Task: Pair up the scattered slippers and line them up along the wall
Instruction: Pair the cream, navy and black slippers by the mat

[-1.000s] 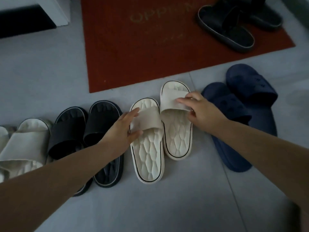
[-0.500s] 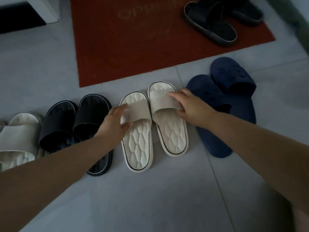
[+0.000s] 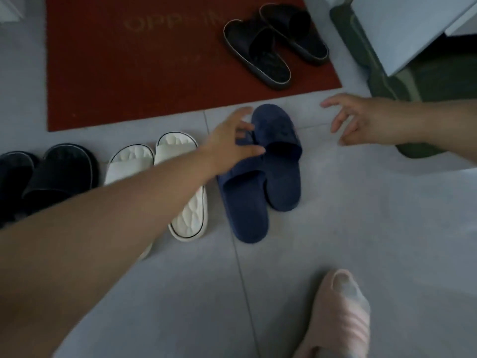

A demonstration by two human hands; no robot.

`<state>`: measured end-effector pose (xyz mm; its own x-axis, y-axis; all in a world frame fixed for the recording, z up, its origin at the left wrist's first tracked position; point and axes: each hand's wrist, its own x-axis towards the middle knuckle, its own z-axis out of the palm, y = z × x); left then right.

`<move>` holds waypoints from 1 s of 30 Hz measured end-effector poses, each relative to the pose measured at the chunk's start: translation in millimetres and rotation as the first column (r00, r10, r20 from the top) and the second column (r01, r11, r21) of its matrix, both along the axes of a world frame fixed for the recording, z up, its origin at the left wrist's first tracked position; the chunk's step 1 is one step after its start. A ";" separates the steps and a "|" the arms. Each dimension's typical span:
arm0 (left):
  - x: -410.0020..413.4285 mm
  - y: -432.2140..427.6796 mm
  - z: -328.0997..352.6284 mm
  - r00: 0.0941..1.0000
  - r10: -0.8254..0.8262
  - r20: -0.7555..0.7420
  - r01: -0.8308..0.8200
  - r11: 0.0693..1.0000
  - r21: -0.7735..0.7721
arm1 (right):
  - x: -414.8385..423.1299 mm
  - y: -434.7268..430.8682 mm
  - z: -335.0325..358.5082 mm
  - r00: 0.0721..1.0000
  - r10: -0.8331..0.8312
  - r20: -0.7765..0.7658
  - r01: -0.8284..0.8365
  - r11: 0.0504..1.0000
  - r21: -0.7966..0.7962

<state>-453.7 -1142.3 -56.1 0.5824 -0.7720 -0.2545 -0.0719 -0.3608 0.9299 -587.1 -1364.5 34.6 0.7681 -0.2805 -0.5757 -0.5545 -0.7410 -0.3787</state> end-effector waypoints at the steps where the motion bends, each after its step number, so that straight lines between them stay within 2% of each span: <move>1: -10.2 -8.2 -5.3 0.999 0.007 -0.041 -0.008 1.000 -0.025 | -3.6 -7.2 -8.2 1.000 -0.022 0.010 0.022 0.999 0.034; 5: -22.2 -30.8 -25.1 0.996 -0.004 -0.090 0.004 1.000 0.003 | 2.8 -22.8 -47.3 0.999 0.024 -0.047 -0.016 0.987 0.161; 7: -17.4 -40.0 -30.2 0.999 -0.024 -0.035 0.027 0.997 0.076 | 14.0 -29.8 -61.3 0.996 0.061 -0.062 -0.046 0.975 0.218; 9: -12.3 -54.3 -34.0 0.994 -0.058 0.091 0.039 0.979 0.200 | 23.3 -39.9 -70.1 0.996 0.073 -0.051 -0.055 0.957 0.286; 11: -9.5 -71.8 -38.6 0.952 -0.200 0.232 0.096 0.913 0.396 | 30.5 -52.4 -78.4 0.997 0.064 -0.030 -0.049 0.930 0.365; 13: -9.6 -87.2 -47.1 0.902 -0.352 0.249 0.166 0.817 0.551 | 41.1 -66.5 -86.7 0.999 0.023 0.028 -0.032 0.914 0.404; 15: -9.9 -97.3 -59.7 0.884 -0.410 0.223 0.191 0.753 0.630 | 57.8 -83.2 -100.7 0.982 -0.100 0.157 0.030 0.917 0.398; 17: -11.4 -102.4 -70.6 0.890 -0.396 0.227 0.156 0.731 0.664 | 77.5 -97.2 -119.5 0.920 -0.246 0.304 0.130 0.926 0.355; 19: -13.1 -104.8 -77.0 0.909 -0.327 0.260 0.088 0.757 0.647 | 99.2 -107.7 -138.6 0.853 -0.348 0.389 0.224 0.918 0.328; 23: -14.3 -104.7 -80.3 0.944 -0.232 0.236 0.041 0.789 0.613 | 149.3 -129.7 -161.1 0.816 -0.363 0.450 0.294 0.931 0.217; 27: -14.8 -106.4 -79.8 0.964 -0.195 0.182 0.036 0.772 0.635 | 217.5 -147.5 -160.8 0.724 -0.480 0.496 0.389 0.877 0.282; 30: -15.1 -108.7 -84.7 0.958 -0.245 0.151 0.075 0.722 0.688 | 253.7 -157.4 -165.9 0.723 -0.538 0.434 0.447 0.843 0.299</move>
<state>-468.8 -1251.0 -140.8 0.5702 -0.5346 -0.6238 -0.3541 -0.8450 0.4007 -333.4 -1521.9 -131.3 0.7330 -0.6365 -0.2400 -0.5329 -0.3181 -0.7841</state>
